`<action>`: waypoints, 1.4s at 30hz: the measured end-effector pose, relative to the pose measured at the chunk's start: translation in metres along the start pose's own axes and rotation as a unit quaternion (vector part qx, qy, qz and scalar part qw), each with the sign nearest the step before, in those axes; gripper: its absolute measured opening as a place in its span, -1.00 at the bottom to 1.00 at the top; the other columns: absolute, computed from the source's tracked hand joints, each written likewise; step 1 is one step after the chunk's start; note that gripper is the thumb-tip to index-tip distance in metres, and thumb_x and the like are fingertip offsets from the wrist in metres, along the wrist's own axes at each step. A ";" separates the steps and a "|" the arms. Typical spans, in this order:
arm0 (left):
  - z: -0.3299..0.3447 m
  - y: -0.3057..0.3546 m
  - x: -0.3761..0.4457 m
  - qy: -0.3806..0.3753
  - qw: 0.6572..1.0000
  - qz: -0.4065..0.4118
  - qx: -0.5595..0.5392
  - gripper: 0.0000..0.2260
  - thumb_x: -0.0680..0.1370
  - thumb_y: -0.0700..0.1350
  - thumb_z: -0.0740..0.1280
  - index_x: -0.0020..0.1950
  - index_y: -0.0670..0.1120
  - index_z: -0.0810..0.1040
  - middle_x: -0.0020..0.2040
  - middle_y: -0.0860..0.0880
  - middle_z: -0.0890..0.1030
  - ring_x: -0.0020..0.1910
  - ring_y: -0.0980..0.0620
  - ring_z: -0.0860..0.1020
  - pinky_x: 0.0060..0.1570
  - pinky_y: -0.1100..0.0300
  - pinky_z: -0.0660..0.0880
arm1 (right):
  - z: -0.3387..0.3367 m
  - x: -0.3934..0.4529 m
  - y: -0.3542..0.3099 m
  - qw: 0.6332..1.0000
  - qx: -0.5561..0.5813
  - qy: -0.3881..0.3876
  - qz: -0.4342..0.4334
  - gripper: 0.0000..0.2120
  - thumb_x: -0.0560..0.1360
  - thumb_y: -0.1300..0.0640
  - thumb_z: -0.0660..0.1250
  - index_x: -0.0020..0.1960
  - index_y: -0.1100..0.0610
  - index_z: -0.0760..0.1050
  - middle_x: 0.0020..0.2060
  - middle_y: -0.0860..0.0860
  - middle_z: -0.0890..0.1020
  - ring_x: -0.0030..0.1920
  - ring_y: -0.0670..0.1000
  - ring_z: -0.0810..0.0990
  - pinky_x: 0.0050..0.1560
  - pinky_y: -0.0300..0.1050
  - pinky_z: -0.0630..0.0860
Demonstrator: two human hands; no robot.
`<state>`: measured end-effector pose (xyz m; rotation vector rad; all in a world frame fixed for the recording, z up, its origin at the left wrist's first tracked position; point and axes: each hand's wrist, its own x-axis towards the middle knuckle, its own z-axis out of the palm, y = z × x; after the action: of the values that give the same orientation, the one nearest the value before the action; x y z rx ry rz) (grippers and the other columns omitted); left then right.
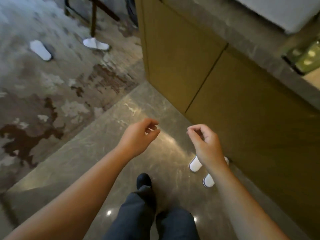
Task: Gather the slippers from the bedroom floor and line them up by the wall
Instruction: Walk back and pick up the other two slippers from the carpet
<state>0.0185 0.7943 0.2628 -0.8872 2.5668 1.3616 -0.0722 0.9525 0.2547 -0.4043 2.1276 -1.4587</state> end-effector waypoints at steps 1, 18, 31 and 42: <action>-0.017 -0.004 -0.006 0.014 1.000 -0.001 -0.013 -0.76 0.49 -0.10 0.26 0.15 -0.08 0.46 -0.06 0.03 0.51 -0.07 0.09 0.49 0.00 0.23 0.40 | 0.011 0.004 -0.015 1.000 -0.003 -0.008 -0.010 -0.76 0.46 0.20 0.26 -0.30 -0.09 0.45 -0.34 -0.15 0.54 -0.34 -0.36 0.49 -0.31 -0.52 0.39; -0.235 -0.068 0.122 0.276 0.949 -0.064 -0.135 -0.78 0.47 -0.17 0.28 0.10 -0.07 0.47 -0.18 0.17 0.48 -0.16 0.17 0.49 -0.21 0.42 0.46 | 0.163 0.212 -0.144 0.986 -0.043 -0.155 -0.039 -0.80 0.49 0.19 0.21 -0.25 -0.04 0.46 -0.28 0.01 0.57 -0.25 -0.01 0.51 -0.24 -0.17 0.47; -0.378 -0.175 0.195 0.423 0.851 -0.243 -0.196 -0.85 0.47 -0.17 0.29 0.01 0.02 0.47 -0.16 0.13 0.53 -0.13 0.18 0.51 -0.26 0.37 0.40 | 0.382 0.428 -0.313 0.896 -0.089 -0.387 -0.200 -0.83 0.49 0.11 0.21 -0.24 -0.10 0.46 -0.33 -0.06 0.56 -0.34 -0.19 0.52 -0.35 -0.41 0.46; -0.607 -0.309 0.323 0.430 0.837 -0.280 -0.191 -0.86 0.48 -0.13 0.28 0.03 -0.04 0.49 -0.18 0.15 0.52 -0.15 0.19 0.49 -0.24 0.32 0.43 | 0.603 0.570 -0.398 0.907 -0.114 -0.376 -0.152 -0.87 0.49 0.14 0.21 -0.17 -0.02 0.48 -0.25 -0.07 0.58 -0.23 -0.13 0.53 -0.31 -0.44 0.46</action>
<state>0.0244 0.0414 0.2865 -2.5702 2.1149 1.4895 -0.2117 0.0443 0.3108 -1.2135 1.6280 -0.9530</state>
